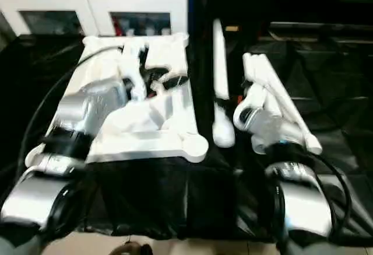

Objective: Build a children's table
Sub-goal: Insert table leg to table base

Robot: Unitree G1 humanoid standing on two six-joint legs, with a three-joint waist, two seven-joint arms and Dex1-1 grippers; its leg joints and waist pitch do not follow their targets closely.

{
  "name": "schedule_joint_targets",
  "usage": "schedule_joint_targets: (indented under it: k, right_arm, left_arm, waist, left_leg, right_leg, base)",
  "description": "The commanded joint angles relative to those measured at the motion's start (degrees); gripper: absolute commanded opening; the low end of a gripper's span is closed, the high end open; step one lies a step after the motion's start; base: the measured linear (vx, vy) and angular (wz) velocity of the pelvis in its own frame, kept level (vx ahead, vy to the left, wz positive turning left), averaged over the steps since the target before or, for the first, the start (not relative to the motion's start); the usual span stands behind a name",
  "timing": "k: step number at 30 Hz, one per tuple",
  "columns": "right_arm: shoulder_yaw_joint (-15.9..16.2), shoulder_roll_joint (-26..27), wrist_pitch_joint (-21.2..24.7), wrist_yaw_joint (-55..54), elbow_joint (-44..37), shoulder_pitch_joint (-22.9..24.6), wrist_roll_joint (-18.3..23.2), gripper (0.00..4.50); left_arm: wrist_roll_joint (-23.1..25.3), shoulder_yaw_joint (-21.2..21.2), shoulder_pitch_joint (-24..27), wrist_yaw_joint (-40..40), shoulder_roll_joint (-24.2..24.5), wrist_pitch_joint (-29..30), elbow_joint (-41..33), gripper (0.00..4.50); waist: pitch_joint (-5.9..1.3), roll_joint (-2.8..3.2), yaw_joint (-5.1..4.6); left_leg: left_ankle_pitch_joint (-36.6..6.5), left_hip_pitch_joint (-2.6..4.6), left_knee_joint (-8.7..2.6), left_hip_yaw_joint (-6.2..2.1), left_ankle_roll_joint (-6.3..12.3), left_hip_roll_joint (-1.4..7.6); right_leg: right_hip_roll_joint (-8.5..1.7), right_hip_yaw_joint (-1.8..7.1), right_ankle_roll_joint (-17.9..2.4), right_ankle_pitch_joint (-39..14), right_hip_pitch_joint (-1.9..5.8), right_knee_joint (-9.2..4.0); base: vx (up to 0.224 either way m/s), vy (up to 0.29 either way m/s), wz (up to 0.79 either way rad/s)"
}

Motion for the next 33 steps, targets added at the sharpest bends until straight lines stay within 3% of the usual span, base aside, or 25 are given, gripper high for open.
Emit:
schedule_joint_targets:
  k: [1,3,4,6,11,16,20,25,33]
  right_arm:
    - [0.31,0.38,2.73,6.04,-8.47,1.42,5.85,1.81]
    - [0.39,0.21,4.81,12.03,-17.38,5.34,12.0,1.8]
    - [0.44,0.13,5.18,12.35,-17.88,5.56,12.4,1.8]
    - [1.35,-0.7,8.56,15.42,-23.72,8.34,16.16,1.8]
    - [3.22,-1.32,10.62,17.04,-29.14,10.97,17.48,1.8]
    - [3.63,-1.18,12.47,16.26,-33.49,13.27,19.28,1.8]
    - [4.41,-1.67,13.45,16.19,-35.16,14.17,20.14,1.8]
    - [5.03,-1.93,13.9,15.84,-35.97,14.68,19.97,1.8]
    - [5.84,-2.45,13.64,14.29,-36.13,15.17,19.38,1.8]
  left_arm:
    - [-1.91,1.65,-1.08,1.17,-0.49,2.33,0.54,4.5]
    - [-3.15,1.6,-1.56,0.17,-1.63,3.85,-0.03,4.5]
    - [-3.35,1.62,-1.59,0.08,-1.74,4.12,-0.15,4.5]
    - [-6.38,2.19,-2.01,-0.54,-3.39,7.08,-1.97,4.5]
    - [-12.27,4.41,-2.64,-1.29,-5.68,10.35,-5.78,4.5]
    - [-17.4,6.85,-3.09,-2.32,-6.85,13.16,-9.2,4.5]
    - [-17.73,5.85,-2.13,-3.52,-6.48,13.67,-10.92,4.5]
    - [-18.91,6.85,-1.77,-1.37,-7.3,13.12,-11.58,4.5]
    - [-19.52,8.24,-2.53,1.36,-7.5,12.94,-9.5,3.75]
  waist:
    - [-5.44,-1.25,0.64]
    - [-5.46,-1.14,1.04]
    - [-5.33,-1.02,1.32]
    - [-5.1,-0.75,1.91]
    - [-4.45,-0.64,1.77]
    - [-4.07,-0.76,1.32]
    - [-4.03,-0.86,1.16]
    - [-4.26,-0.9,1.18]
    - [-4.53,-0.68,1.18]
  left_leg:
    - [4.12,2.16,-1.87,-1.32,11.15,2.86]
    - [3.53,2.17,-1.77,-1.31,11.26,2.97]
    - [2.92,2.15,-1.84,-1.39,10.98,3.18]
    - [1.3,2.34,-2.05,-1.44,8.87,3.47]
    - [-5.77,2.36,-2.78,-1.45,4.22,3.24]
    - [-9.69,2.34,-3.57,-1.77,0.53,3.16]
    - [-9.7,2.29,-3.73,-1.77,-0.01,2.97]
    - [-6.99,2.13,-3.56,-1.76,0.48,2.93]
    - [-4.39,2.15,-3.22,-1.72,2.06,2.87]
  right_leg:
    - [-3.21,1.66,-17.78,18.95,3.21,-1.9]
    - [-3.33,1.63,-17.58,17.14,3.03,-2.01]
    - [-3.32,1.59,-17.61,15.18,2.77,-2.12]
    - [-3.3,1.67,-17.65,10.78,2.5,-2.39]
    - [-3.62,1.82,-16.69,1.5,2.29,-3.51]
    - [-3.91,2.06,-13.59,-5.33,2.43,-4.4]
    - [-3.82,2.14,-12.03,-6.99,2.4,-4.78]
    - [-3.69,2.11,-11.94,-2.96,2.48,-4.42]
    - [-3.52,1.99,-13.09,1.93,2.55,-3.96]
  base:
    - [0.0,0.0,0.0]
    - [0.0,0.0,0.0]
    - [0.0,0.0,0.0]
    - [0.0,0.0,0.0]
    - [0.0,0.0,0.0]
    - [0.0,0.0,0.0]
    - [0.0,0.0,0.0]
    - [0.0,0.0,0.0]
    - [0.0,0.0,0.0]
